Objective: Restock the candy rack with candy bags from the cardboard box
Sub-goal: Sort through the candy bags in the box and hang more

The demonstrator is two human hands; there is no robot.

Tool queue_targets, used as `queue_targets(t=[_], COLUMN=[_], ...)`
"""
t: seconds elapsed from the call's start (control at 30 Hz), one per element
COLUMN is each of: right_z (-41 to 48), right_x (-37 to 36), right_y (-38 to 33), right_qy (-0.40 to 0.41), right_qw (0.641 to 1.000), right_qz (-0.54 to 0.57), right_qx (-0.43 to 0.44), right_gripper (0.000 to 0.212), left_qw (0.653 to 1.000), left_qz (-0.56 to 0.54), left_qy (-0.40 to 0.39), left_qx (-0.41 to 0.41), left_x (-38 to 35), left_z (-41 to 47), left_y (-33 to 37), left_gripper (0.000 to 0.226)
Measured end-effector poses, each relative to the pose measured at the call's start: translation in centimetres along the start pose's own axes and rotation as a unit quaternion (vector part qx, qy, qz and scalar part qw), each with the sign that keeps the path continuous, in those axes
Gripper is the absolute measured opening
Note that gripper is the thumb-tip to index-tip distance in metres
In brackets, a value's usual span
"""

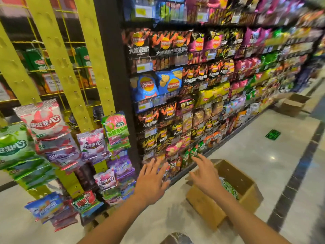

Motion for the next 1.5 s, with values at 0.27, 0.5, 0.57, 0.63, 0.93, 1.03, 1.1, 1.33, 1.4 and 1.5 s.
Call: queue_targets(t=[0.27, 0.5, 0.57, 0.63, 0.93, 1.03, 1.1, 1.33, 1.4, 1.5], right_z=[-3.0, -2.7, -2.1, -1.1, 8.1, 11.8, 14.2, 21.2, 23.4, 27.0], right_x=[3.7, 4.9, 5.3, 5.5, 6.8, 7.5, 7.8, 8.6, 9.1, 9.6], right_y=[11.4, 19.0, 20.7, 22.5, 30.0, 31.4, 32.2, 36.5, 38.0, 40.4], right_qy=[0.007, 0.021, 0.015, 0.018, 0.016, 0.013, 0.015, -0.013, -0.017, -0.031], right_qw=[0.998, 0.991, 0.988, 0.987, 0.978, 0.976, 0.974, 0.974, 0.976, 0.98], right_qz=[0.007, 0.033, 0.041, 0.032, 0.018, 0.015, 0.012, 0.012, 0.006, 0.0], right_qx=[-0.064, -0.13, -0.146, -0.156, -0.209, -0.219, -0.224, -0.227, -0.217, -0.194], right_gripper=[0.066, 0.081, 0.066, 0.052, 0.053, 0.054, 0.054, 0.06, 0.058, 0.054], left_qw=[0.996, 0.987, 0.985, 0.982, 0.975, 0.971, 0.969, 0.965, 0.967, 0.973], left_qz=[-0.02, -0.031, -0.036, -0.038, -0.055, -0.063, -0.055, -0.055, -0.058, -0.051], left_qy=[-0.067, -0.105, -0.115, -0.124, -0.14, -0.158, -0.165, -0.187, -0.183, -0.172], left_qx=[-0.057, -0.118, -0.127, -0.135, -0.161, -0.168, -0.175, -0.176, -0.168, -0.148], left_x=[-3.6, -5.1, -6.2, -7.3, -10.6, -10.6, -10.8, -12.4, -12.8, -13.4], left_z=[5.1, 9.9, 11.7, 13.9, 26.6, 30.8, 33.5, 41.5, 43.8, 47.1], left_y=[11.4, 17.9, 18.9, 19.7, 21.9, 22.0, 21.9, 22.6, 23.1, 24.1], left_gripper=[0.071, 0.096, 0.095, 0.092, 0.114, 0.106, 0.084, 0.07, 0.069, 0.065])
Point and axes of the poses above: each hand's wrist, its own z-axis towards the middle knuckle, its own x-axis out of the back of the hand, y = z × x, the point moved 1 cm from there along z, towards the middle knuckle, and after that the axes turned 2 degrees about z, right-handed, at the moved point
